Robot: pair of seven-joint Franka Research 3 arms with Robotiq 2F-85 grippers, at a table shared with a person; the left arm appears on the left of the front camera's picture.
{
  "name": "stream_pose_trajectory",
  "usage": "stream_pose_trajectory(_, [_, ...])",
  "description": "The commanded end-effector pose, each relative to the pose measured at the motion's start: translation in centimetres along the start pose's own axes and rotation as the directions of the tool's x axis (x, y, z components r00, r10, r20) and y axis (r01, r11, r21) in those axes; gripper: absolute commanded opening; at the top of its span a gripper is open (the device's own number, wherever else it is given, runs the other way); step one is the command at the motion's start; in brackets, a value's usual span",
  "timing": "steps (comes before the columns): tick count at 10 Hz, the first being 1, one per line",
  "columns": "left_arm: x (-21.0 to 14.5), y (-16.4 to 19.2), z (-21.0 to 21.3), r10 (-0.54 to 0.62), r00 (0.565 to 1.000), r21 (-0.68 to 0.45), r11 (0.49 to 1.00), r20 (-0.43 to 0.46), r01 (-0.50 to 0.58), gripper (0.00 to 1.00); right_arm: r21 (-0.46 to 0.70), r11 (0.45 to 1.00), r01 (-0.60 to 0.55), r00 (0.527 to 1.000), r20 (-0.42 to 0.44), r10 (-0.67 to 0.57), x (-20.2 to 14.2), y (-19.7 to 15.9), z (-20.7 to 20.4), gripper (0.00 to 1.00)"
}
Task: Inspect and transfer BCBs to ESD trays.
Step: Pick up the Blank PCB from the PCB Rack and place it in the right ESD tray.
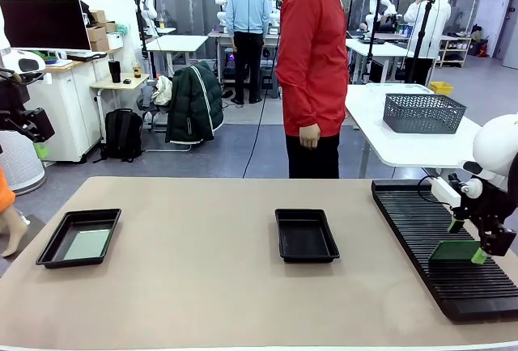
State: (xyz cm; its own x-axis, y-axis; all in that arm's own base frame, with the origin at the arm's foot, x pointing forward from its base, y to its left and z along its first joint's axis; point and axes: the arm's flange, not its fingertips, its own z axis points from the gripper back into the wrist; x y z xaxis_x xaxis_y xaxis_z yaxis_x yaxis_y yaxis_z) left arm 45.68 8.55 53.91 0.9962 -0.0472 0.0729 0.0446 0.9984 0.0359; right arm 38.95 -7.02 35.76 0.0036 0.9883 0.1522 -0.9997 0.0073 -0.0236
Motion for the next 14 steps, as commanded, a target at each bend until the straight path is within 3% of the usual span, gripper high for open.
stream_pose_trajectory(1, [0.0,0.0,0.0,0.001,1.0,0.0,1.0,-0.001,-0.001,1.0,-0.035,0.999,-0.012,1.0,0.021,0.013,0.6,7.0,-3.9,1.0])
stream_pose_trajectory(3, [0.0,0.0,0.0,0.001,1.0,0.0,1.0,-0.001,-0.001,1.0,-0.032,0.999,-0.011,0.999,0.03,0.012,0.5,6.8,-4.0,1.0])
stream_pose_trajectory(4, [0.0,0.0,0.0,0.001,1.0,0.0,1.0,-0.001,-0.001,1.0,0.006,1.0,0.007,1.0,0.001,-0.007,-0.2,0.0,-0.3,1.0])
stream_pose_trajectory(11, [0.0,0.0,0.0,0.001,1.0,0.0,1.0,-0.001,-0.001,1.0,0.019,1.0,0.016,1.0,-0.012,-0.016,0.0,-0.3,0.0,1.0])
stream_pose_trajectory(14, [0.0,0.0,0.0,0.001,1.0,0.0,1.0,-0.001,-0.001,1.0,0.031,0.999,0.025,1.0,-0.016,-0.024,0.0,-0.6,0.0,0.93])
